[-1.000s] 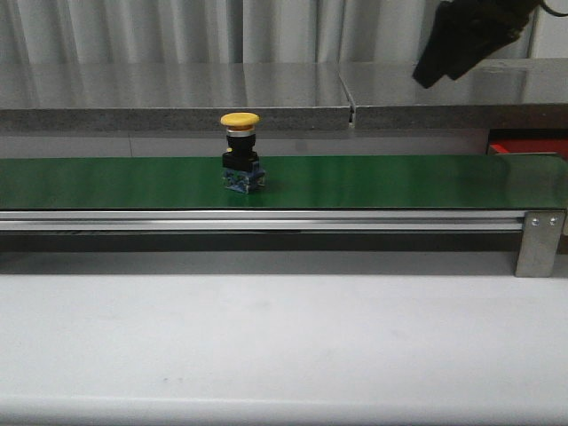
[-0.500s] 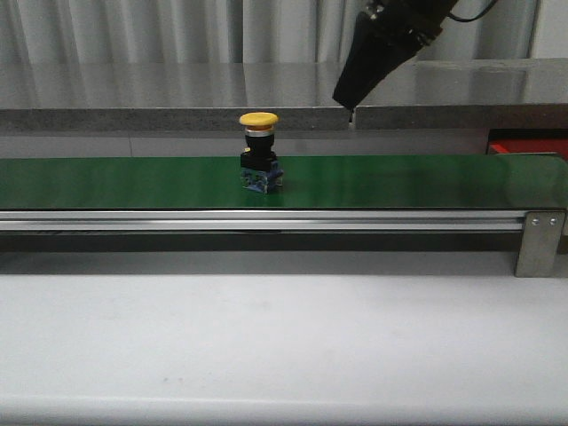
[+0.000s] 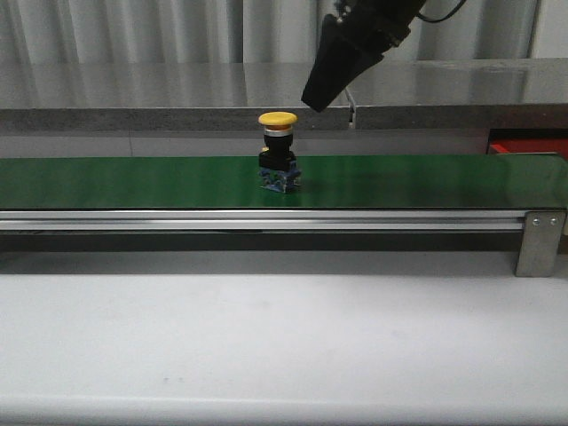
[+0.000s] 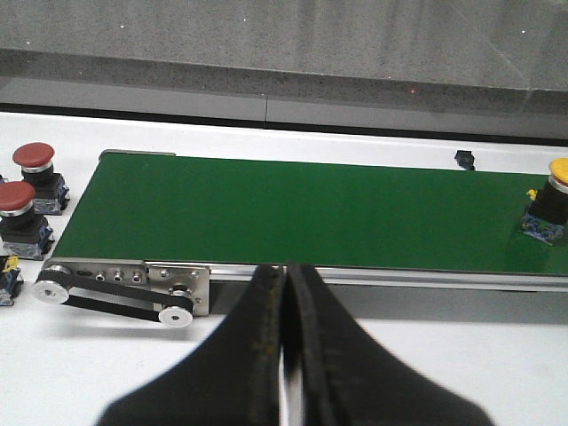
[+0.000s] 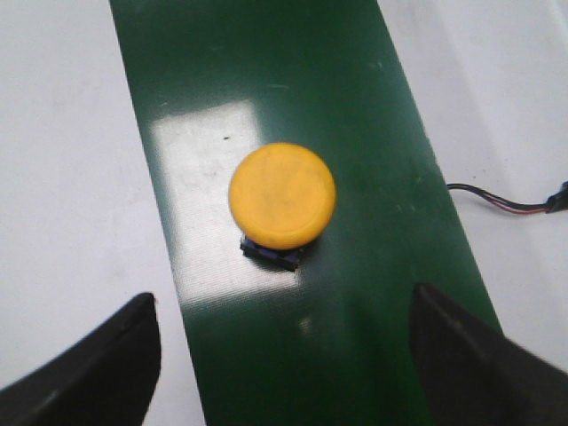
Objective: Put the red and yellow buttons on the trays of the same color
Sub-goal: 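Lower the right gripper over the yellow button on the belt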
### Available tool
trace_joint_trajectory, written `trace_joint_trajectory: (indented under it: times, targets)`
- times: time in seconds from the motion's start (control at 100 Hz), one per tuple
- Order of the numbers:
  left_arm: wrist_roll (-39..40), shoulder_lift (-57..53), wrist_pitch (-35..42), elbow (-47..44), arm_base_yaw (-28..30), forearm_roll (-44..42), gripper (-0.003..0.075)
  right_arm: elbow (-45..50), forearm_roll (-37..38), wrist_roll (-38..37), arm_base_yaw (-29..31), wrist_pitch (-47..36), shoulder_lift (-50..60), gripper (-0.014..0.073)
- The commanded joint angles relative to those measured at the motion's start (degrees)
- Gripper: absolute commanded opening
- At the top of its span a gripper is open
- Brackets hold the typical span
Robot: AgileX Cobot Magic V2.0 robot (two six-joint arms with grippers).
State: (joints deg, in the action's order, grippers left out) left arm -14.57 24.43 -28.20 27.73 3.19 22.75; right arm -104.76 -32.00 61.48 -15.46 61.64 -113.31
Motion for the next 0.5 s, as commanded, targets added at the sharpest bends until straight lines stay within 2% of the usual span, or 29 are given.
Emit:
trace_joint_trajectory:
  times: [0.0, 0.25, 0.49]
  targets:
    - [0.0, 0.4, 4.1, 1.4, -0.5, 1.3, -0.002, -1.3, -1.5, 0.8, 0.0, -1.3, 2.5, 0.0573]
    - [0.0, 0.4, 4.1, 1.4, -0.5, 1.3, -0.002, -1.3, -1.5, 0.8, -0.1, -0.4, 1.8, 0.053]
    - [0.0, 0.4, 4.1, 1.4, -0.5, 1.3, -0.002, -1.3, -1.1, 0.8, -0.1, 0.0, 1.8, 0.0531]
